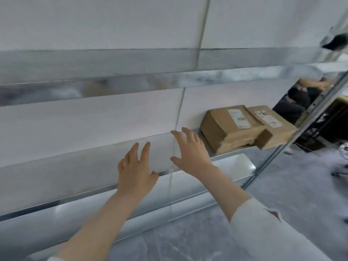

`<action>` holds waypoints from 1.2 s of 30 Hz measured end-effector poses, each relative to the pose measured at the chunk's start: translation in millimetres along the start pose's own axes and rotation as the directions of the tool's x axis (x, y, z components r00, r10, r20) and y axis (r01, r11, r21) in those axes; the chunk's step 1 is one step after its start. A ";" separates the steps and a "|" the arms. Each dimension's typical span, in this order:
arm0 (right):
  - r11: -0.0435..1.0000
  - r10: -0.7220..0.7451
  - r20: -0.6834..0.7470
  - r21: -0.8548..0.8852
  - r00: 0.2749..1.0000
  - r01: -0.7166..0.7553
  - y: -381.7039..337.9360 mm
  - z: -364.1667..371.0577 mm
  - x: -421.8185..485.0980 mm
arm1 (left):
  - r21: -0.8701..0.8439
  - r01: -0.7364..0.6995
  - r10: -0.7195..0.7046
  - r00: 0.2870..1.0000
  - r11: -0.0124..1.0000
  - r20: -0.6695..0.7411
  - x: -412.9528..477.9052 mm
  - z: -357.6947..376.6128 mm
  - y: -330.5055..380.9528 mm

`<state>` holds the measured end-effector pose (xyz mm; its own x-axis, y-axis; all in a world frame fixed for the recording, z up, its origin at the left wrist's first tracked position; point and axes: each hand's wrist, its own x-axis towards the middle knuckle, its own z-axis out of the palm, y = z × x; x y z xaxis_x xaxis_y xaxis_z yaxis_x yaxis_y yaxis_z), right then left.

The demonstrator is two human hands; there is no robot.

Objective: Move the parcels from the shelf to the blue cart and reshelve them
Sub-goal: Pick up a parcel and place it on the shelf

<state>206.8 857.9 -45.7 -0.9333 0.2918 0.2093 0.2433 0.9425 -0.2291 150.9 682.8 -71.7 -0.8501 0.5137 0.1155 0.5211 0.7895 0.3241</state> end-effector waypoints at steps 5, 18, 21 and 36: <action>0.996 0.078 -0.005 -0.036 0.997 -0.078 121.6 -20.1 -26.4 | -0.026 -0.052 0.054 0.997 0.998 0.061 33.3 52.4 106.4; 0.934 0.300 -0.014 -0.199 0.954 -0.297 346.6 -34.7 4.7 | -0.109 -0.072 0.092 0.978 0.991 0.189 134.5 140.4 242.4; 0.914 0.341 0.037 -0.246 0.939 -0.322 365.7 -23.4 24.7 | -0.198 -0.040 0.080 0.977 0.979 0.199 158.1 154.8 252.9; 0.985 0.098 0.021 0.144 0.995 -0.100 262.6 17.9 19.4 | -0.431 0.181 -0.210 0.978 0.884 -0.020 88.2 137.7 172.6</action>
<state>247.9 1108.1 -118.9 -0.9104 0.3789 0.1660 0.2945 0.8755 -0.3832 176.3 910.6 -134.8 -0.9419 0.3297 0.0637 0.2744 0.6463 0.7120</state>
